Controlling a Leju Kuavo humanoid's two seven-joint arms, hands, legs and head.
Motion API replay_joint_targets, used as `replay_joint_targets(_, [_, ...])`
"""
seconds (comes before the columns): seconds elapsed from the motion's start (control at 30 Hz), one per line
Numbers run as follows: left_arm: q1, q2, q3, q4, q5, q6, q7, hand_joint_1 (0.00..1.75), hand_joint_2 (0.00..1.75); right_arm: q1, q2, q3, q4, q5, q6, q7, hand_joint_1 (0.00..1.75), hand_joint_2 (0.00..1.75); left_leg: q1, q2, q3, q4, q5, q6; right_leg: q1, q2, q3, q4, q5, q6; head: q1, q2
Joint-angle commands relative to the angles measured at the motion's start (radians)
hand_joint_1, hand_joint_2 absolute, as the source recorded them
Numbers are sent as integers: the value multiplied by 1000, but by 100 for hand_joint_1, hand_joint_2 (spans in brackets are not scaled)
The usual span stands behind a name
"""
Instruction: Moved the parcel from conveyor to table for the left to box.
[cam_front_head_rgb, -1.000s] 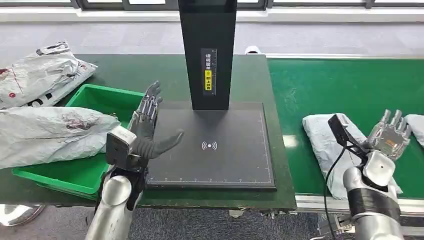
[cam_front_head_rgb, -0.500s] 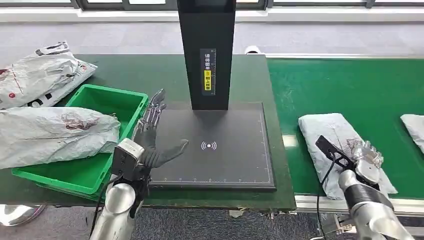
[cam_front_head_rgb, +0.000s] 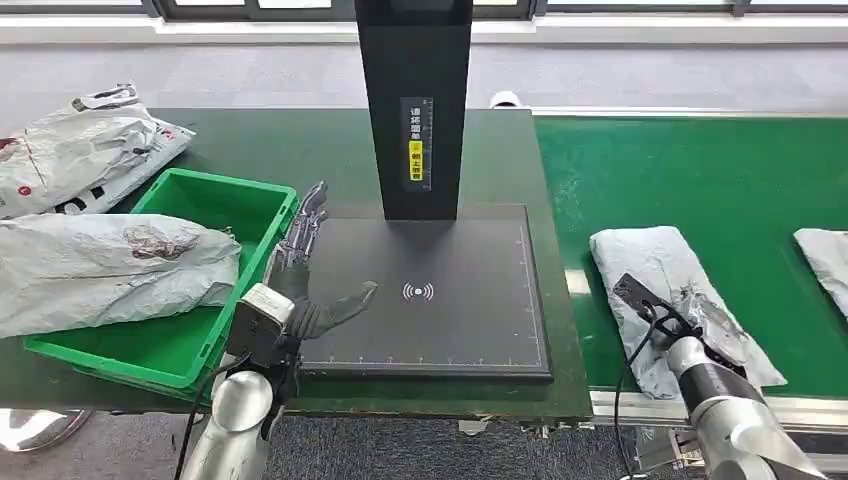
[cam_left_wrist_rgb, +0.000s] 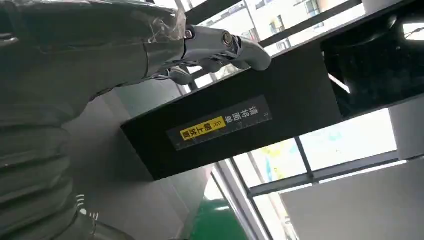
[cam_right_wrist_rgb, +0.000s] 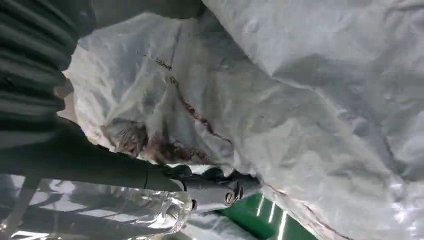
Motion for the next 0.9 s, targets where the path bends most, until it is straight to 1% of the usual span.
replay_joint_targets(0.03, [-31, 12, -2, 54, -17, 14, 1, 0, 175, -72, 37, -139, 75, -41, 36, -49, 175, 175, 0, 1, 1, -1, 0, 0, 1, 1, 1, -1, 0, -1, 0, 0])
replay_joint_targets(0.1, [-30, 13, -1, 56, -19, 14, -1, 0, 175, -74, 36, -139, 72, -42, 34, -53, 175, 175, 1, 2, 3, -2, 0, -1, 1, 2, 3, -3, 1, -1, 0, 0])
replay_joint_targets(0.33, [-34, 11, 1, 61, -20, 15, -2, 0, 175, -79, 29, -139, 69, -41, 36, -52, 175, 175, 1, 1, 3, -2, 0, -1, 1, 0, 3, -2, 0, -1, 0, 0])
replay_joint_targets(0.47, [-30, 11, 7, 54, -21, 18, -5, 0, 175, -84, 22, -170, 66, -70, 20, -69, 175, 175, 1, 0, 2, -1, 0, 0, 1, 0, 2, -1, 0, -1, 0, 0])
replay_joint_targets(0.5, [-22, 11, 12, 44, -21, 21, -6, 0, 175, -87, 27, -206, 54, -113, 11, -114, 175, 175, 1, 0, 3, -2, 0, 0, 1, 0, 3, -2, 0, -1, 0, 0])
replay_joint_targets(0.53, [-12, 11, 17, 35, -24, 29, -8, 0, 175, -95, 35, -253, 44, -173, 6, -185, 175, 175, 1, 0, 3, -2, 0, 0, 1, 0, 3, -3, 0, -1, 0, 0])
replay_joint_targets(0.57, [-10, 13, 19, 35, -24, 29, -8, 0, 175, -98, 35, -251, 44, -172, 8, -184, 175, 175, 1, 0, 3, -2, 0, 0, 1, 0, 4, -3, 0, -1, 0, 0])
replay_joint_targets(0.6, [4, 12, 25, 22, -25, 36, -10, 0, 175, -108, 44, -285, 29, -220, 16, -237, 175, 175, 0, 2, 3, -2, 0, 0, 1, 1, 3, -2, 1, -1, 0, 0])
replay_joint_targets(0.67, [5, 12, 25, 22, -25, 36, -10, 0, 175, -110, 44, -284, 28, -220, 16, -237, 175, 175, 0, 2, 1, -1, 0, 0, 0, 2, 1, 0, 0, -1, 0, 0])
replay_joint_targets(0.7, [9, 11, 27, 18, -27, 40, -12, 0, 175, -111, 52, -305, 15, -247, 10, -263, 175, 175, 0, 3, 2, -2, -1, 0, 1, 3, 2, -2, 1, -1, 0, 0])
replay_joint_targets(0.73, [14, 7, 32, 15, -33, 47, -13, 0, 175, -113, 66, -341, -16, -311, 4, -335, 175, 175, 0, 3, 1, -1, 0, 0, 0, 2, 1, -1, 0, -1, 0, 0])
replay_joint_targets(0.77, [20, 5, 36, 10, -35, 50, -14, 0, 175, -121, 71, -348, -31, -341, 11, -367, 175, 175, 0, 4, 3, -2, 0, 0, 0, 3, 2, -2, 1, -1, 0, 0])
replay_joint_targets(0.8, [27, 0, 42, 4, -41, 55, -16, 0, 175, -122, 87, -366, -76, -404, 21, -410, 175, 175, 0, 3, 1, -1, 0, 0, 0, 2, 0, 0, 0, -1, 0, 0])
replay_joint_targets(0.83, [31, -4, 46, 0, -44, 58, -16, 0, 175, -118, 99, -356, -120, -434, 25, -418, 175, 175, 0, 4, 2, -1, -1, 0, 0, 3, 1, -1, 1, -1, 0, 0])
replay_joint_targets(0.87, [34, -8, 52, -4, -50, 61, -17, 0, 175, -108, 121, -340, -196, -494, 27, -447, 175, 175, -1, 3, 0, -1, 0, 0, -1, 3, -1, 0, 1, -1, 0, 0])
replay_joint_targets(0.9, [37, -10, 55, -8, -53, 63, -17, 0, 175, -93, 133, -313, -251, -518, 37, -422, 175, 175, -1, 4, 0, 0, -1, 0, -1, 4, -1, 0, 1, -1, 0, 0])
